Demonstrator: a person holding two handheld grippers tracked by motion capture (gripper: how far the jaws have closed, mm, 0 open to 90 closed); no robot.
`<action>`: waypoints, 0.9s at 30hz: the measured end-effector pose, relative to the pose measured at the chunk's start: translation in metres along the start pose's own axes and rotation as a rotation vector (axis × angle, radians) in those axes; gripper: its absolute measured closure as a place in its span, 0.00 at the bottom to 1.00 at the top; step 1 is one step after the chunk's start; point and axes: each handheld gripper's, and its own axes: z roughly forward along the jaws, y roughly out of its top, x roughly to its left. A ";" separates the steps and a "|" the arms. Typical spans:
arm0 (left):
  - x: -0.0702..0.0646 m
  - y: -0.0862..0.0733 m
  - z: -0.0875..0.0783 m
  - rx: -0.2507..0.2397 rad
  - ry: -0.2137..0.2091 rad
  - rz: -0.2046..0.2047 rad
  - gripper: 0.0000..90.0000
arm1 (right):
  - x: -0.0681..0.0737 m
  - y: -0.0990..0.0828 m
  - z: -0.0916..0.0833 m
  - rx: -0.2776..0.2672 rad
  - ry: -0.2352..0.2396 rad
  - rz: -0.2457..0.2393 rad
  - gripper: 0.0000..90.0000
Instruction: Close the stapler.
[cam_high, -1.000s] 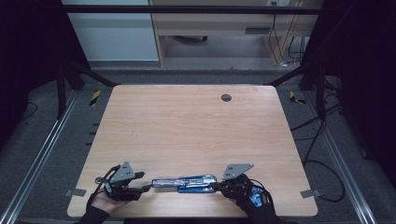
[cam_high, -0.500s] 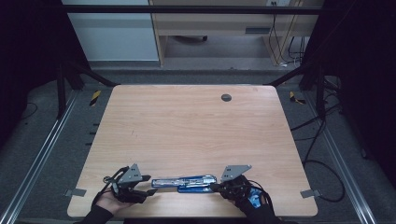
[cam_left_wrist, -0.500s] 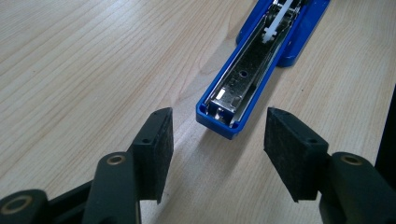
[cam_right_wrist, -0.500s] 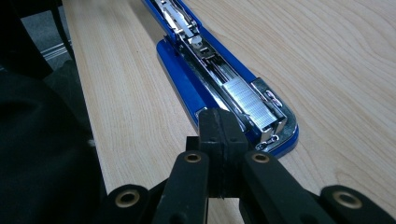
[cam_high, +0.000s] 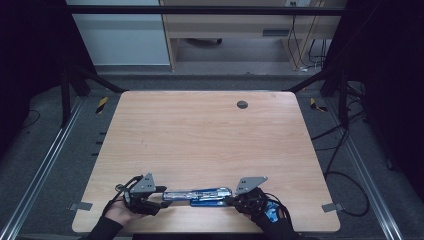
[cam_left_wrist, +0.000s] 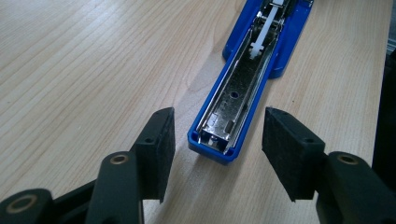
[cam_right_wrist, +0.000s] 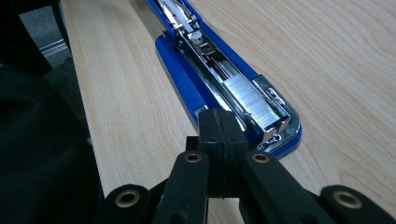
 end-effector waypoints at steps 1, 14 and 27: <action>0.000 0.000 0.001 0.000 -0.004 -0.003 0.50 | 0.000 0.000 0.000 0.001 -0.001 -0.001 1.00; 0.001 0.005 0.005 0.017 -0.014 0.007 0.56 | 0.000 0.000 0.002 0.006 -0.001 -0.004 1.00; 0.001 0.007 0.007 0.034 -0.026 0.026 0.59 | -0.002 0.000 0.003 0.016 -0.004 -0.005 1.00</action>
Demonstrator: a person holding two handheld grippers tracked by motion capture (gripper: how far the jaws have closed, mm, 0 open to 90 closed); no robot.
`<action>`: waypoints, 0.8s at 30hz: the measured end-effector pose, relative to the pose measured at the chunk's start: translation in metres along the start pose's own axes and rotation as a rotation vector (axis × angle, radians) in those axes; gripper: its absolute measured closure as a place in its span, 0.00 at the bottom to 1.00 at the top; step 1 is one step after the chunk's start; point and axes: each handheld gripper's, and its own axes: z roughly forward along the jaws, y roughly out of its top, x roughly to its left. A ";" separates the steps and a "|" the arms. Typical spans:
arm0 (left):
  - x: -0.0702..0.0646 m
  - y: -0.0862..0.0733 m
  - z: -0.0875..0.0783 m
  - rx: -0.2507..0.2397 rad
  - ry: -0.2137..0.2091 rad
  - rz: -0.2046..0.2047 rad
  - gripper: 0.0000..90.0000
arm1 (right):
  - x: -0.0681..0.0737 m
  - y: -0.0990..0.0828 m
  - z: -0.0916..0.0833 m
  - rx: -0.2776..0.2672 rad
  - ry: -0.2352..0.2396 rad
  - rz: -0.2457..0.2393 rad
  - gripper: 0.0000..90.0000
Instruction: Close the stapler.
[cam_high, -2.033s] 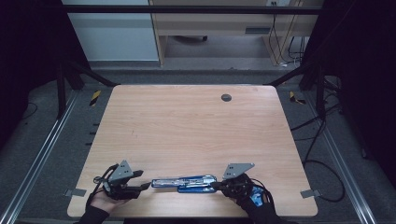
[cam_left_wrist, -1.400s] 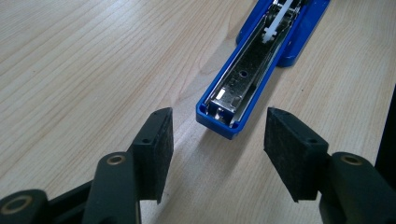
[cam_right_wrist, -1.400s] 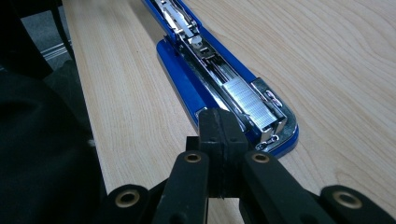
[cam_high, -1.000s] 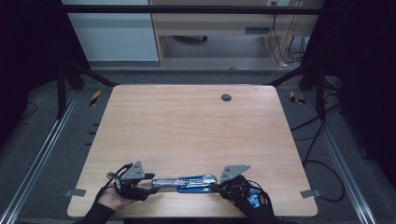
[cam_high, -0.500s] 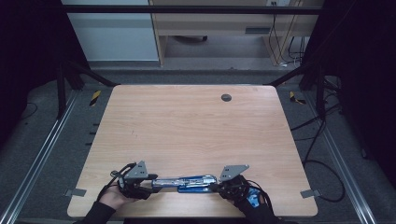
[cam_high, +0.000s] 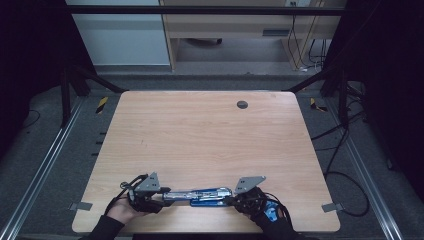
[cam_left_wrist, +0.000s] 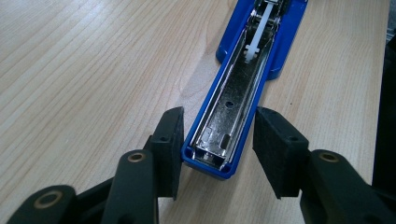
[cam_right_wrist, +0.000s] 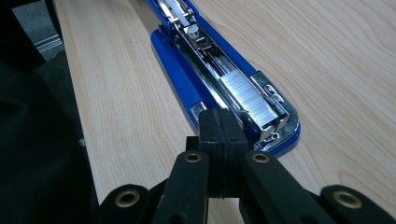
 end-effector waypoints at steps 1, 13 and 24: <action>0.000 0.000 0.000 0.001 0.000 0.001 0.59 | 0.000 0.000 0.000 0.000 0.001 0.001 1.00; 0.001 0.002 -0.001 0.022 -0.008 0.024 0.61 | -0.001 0.000 0.002 0.007 -0.001 0.000 1.00; 0.001 0.005 -0.003 0.035 -0.011 0.048 0.62 | -0.002 0.000 0.002 0.004 0.001 -0.004 1.00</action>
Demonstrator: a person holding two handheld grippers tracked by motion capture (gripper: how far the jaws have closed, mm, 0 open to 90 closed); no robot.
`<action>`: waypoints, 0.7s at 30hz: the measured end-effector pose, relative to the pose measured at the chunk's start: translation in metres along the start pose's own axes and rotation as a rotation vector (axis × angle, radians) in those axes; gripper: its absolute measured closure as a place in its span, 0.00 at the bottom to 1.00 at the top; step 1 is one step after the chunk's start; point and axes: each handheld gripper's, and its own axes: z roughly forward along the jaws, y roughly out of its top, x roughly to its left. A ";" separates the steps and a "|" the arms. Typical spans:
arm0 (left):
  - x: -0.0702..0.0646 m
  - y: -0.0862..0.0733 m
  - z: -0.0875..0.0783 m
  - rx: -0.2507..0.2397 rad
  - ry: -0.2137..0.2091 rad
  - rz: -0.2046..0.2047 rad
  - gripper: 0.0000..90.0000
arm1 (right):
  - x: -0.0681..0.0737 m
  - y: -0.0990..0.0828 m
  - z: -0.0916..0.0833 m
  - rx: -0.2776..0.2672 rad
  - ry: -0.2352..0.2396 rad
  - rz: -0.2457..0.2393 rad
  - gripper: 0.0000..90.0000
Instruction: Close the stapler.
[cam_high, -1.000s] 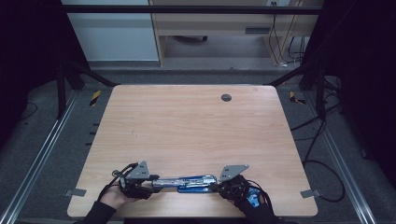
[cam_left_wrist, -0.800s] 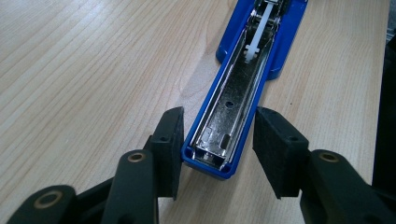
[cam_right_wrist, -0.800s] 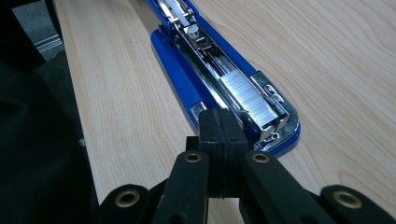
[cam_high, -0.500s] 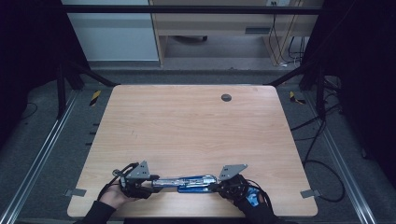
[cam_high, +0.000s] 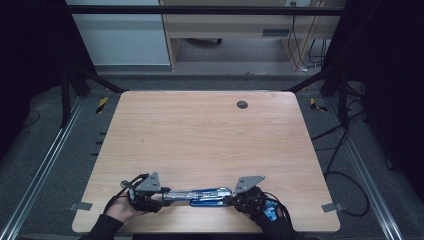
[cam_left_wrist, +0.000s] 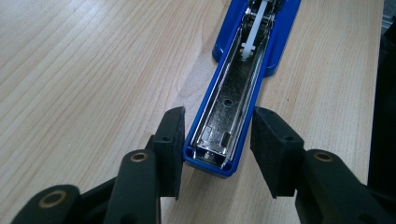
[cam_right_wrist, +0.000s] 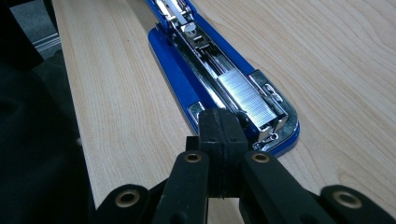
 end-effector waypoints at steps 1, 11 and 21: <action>0.000 0.001 0.000 0.005 0.000 0.004 0.62 | 0.000 0.000 0.000 0.000 0.000 0.000 1.00; 0.001 0.002 -0.001 0.018 -0.003 0.008 0.62 | 0.000 0.001 -0.002 -0.013 0.001 0.004 1.00; 0.000 0.003 -0.002 0.016 -0.005 0.006 0.62 | 0.004 0.012 -0.004 -0.090 0.011 -0.007 1.00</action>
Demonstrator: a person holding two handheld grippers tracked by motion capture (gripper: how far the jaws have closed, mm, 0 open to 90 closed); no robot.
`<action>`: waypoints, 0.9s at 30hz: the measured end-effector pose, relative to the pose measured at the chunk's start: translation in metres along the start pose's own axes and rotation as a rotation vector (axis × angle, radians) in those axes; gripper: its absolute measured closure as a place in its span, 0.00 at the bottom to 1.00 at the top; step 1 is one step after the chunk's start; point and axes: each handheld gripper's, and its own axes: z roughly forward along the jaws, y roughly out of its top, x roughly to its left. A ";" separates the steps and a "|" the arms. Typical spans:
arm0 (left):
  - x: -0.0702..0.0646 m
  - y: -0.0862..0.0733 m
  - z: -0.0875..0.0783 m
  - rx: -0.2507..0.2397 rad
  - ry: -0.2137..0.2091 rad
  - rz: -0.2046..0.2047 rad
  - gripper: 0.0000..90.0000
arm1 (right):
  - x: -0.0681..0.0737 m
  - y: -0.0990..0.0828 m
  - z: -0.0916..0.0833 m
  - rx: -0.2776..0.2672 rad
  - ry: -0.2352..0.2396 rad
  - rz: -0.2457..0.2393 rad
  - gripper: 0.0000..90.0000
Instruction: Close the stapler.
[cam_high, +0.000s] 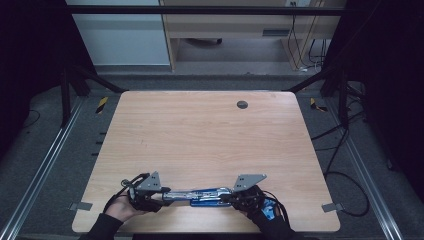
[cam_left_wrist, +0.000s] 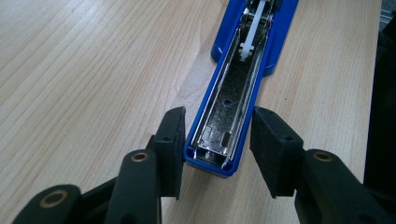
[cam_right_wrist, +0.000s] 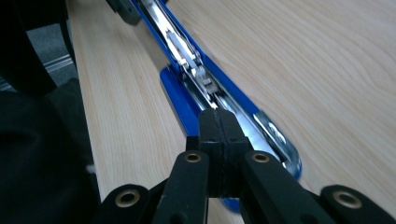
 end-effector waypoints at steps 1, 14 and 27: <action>0.000 0.000 0.000 0.000 0.000 0.000 0.62 | 0.001 0.003 0.002 -0.009 0.004 -0.005 1.00; 0.000 0.000 -0.001 -0.010 -0.008 -0.007 0.63 | 0.001 -0.003 0.000 0.028 -0.020 0.011 1.00; 0.002 0.005 -0.004 0.010 -0.013 0.019 0.63 | -0.003 -0.011 0.004 0.086 -0.038 0.014 1.00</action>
